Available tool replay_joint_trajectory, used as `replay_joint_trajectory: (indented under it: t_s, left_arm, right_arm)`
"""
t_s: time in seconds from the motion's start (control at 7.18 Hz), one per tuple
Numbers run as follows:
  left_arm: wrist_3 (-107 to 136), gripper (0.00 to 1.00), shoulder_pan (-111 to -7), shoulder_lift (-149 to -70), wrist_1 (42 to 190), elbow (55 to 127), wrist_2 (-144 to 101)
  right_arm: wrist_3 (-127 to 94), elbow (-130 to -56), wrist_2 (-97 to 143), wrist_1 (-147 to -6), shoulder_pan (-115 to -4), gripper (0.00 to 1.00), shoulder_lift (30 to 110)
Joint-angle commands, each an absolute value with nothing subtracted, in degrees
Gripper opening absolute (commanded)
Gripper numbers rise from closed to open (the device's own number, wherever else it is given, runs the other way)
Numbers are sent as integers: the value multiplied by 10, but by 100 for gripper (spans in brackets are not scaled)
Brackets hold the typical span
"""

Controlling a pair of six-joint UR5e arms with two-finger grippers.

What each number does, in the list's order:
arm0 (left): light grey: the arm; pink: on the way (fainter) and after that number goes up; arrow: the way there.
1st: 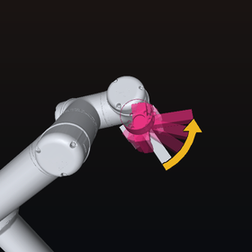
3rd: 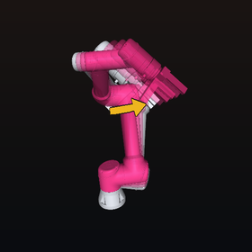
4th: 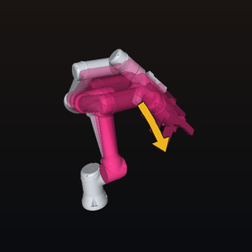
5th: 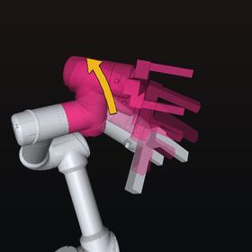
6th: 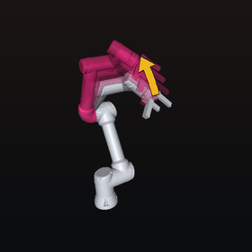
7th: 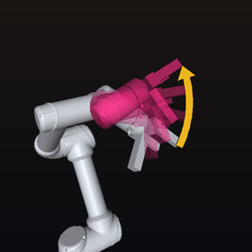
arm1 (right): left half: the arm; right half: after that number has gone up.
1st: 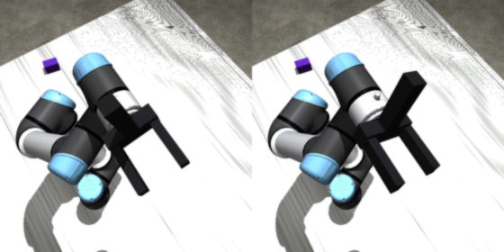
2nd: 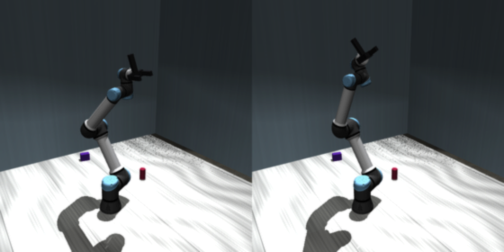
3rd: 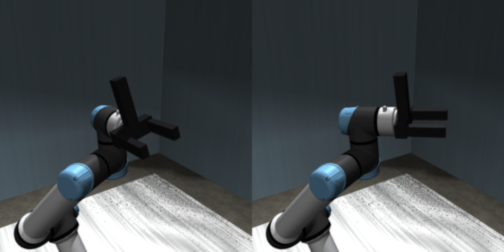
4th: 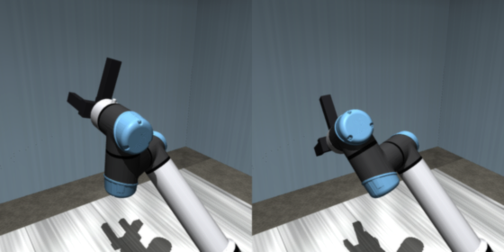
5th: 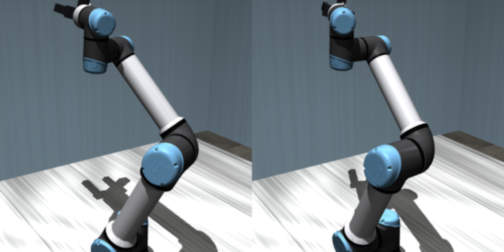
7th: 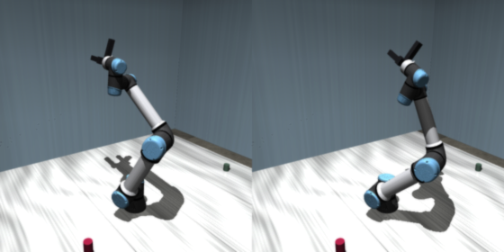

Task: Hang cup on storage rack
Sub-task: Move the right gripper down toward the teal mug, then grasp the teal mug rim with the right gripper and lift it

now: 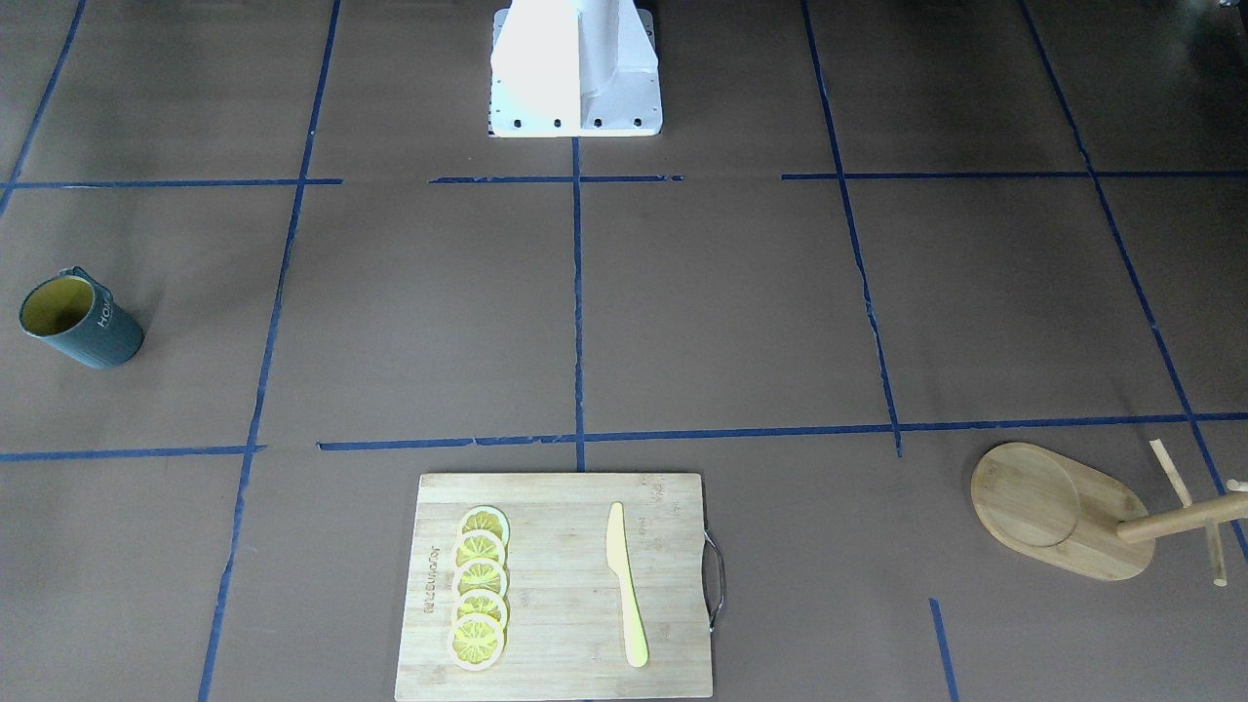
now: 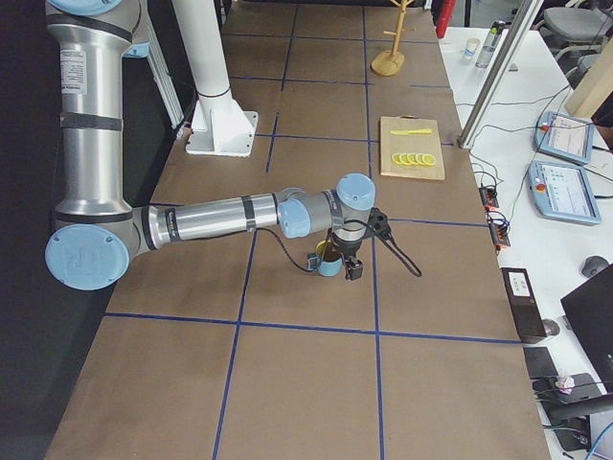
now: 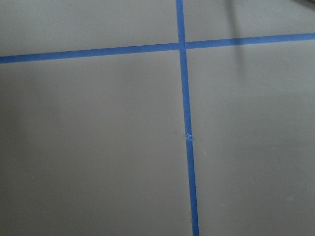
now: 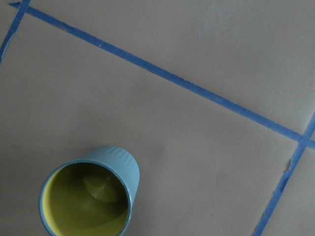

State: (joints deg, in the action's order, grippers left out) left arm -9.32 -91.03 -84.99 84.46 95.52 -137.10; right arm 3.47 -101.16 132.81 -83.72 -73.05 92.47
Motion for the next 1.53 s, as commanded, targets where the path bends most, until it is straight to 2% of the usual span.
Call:
replay_joint_trajectory:
  t_s: [0.0,0.7,1.39]
  left_arm:
    - [-92,100,-910,-849,845,955,-1372]
    - [-92,100,-910,-848,843,955,-1372]
    - [-92,100,-910,-837,844,957,-1373]
  right_arm:
    - [35,-1001,1326,-830,-702,100,923]
    - [35,-975,1325,-828,-673,100,902]
    - [12,-910,1324,-827,-637,99,863]
